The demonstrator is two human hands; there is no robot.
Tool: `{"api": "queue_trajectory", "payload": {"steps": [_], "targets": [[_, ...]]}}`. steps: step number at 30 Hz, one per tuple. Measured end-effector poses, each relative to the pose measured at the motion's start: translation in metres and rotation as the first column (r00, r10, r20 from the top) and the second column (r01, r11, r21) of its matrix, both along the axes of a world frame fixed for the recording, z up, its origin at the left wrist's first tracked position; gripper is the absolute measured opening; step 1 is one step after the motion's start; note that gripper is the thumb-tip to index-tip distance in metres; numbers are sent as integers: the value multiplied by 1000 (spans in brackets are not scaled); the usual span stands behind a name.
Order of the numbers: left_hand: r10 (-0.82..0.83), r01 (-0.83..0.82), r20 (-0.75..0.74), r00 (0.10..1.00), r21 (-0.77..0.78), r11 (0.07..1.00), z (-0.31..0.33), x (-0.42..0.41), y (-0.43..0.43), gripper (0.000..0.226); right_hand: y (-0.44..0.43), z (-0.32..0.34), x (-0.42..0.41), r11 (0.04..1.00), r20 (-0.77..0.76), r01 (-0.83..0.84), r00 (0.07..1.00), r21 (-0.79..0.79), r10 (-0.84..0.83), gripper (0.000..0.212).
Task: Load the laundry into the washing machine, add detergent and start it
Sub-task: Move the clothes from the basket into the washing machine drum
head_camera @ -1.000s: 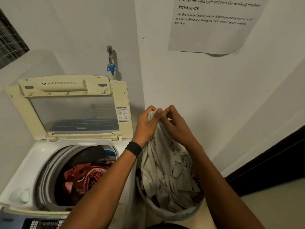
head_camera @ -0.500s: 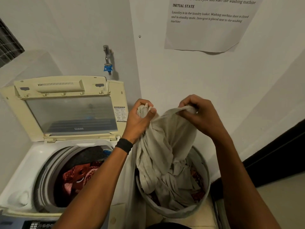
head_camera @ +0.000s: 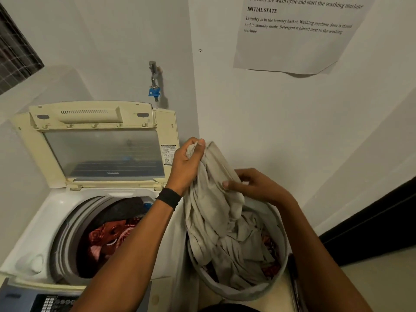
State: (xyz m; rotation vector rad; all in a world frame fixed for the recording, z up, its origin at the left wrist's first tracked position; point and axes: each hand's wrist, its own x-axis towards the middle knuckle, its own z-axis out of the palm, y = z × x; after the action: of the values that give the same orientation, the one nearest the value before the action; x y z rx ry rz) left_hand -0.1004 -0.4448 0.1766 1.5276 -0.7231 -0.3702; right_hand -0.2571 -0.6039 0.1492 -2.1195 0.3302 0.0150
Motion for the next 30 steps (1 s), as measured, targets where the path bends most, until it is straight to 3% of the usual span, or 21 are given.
{"api": "queue_trajectory", "payload": {"steps": [3,6,10,12,14,18,22,25,30], "targets": [[46,-48,-46,998,-47,998,-1,6,0,34,-9,3,-17,997,58,78,995,-18,-77,30],[71,-71,-1,997,-76,995,0,4,-2,39,-17,34,-34,975,332,222,918,18,-215,46],[-84,91,74,994,-90,992,11,-11,-9,63,-6,83,-29,962,527,269,824,-45,-206,51],[-241,246,84,967,-54,968,14,-16,-17,61,1,91,-12,963,569,264,801,-62,-183,46],[-352,349,94,931,50,936,14,-22,-23,52,8,89,4,978,538,205,828,-25,-160,35],[-161,142,138,977,141,980,7,-23,-22,20,16,70,15,991,434,70,894,110,-112,22],[-199,182,114,973,142,973,-2,-16,-10,12,18,53,13,966,382,54,912,254,-151,21],[-165,152,71,984,160,975,-1,-12,-5,17,15,41,10,960,349,86,920,267,-179,31],[-91,91,34,995,1,996,9,1,3,34,0,18,-8,964,117,48,990,262,-81,44]]}}
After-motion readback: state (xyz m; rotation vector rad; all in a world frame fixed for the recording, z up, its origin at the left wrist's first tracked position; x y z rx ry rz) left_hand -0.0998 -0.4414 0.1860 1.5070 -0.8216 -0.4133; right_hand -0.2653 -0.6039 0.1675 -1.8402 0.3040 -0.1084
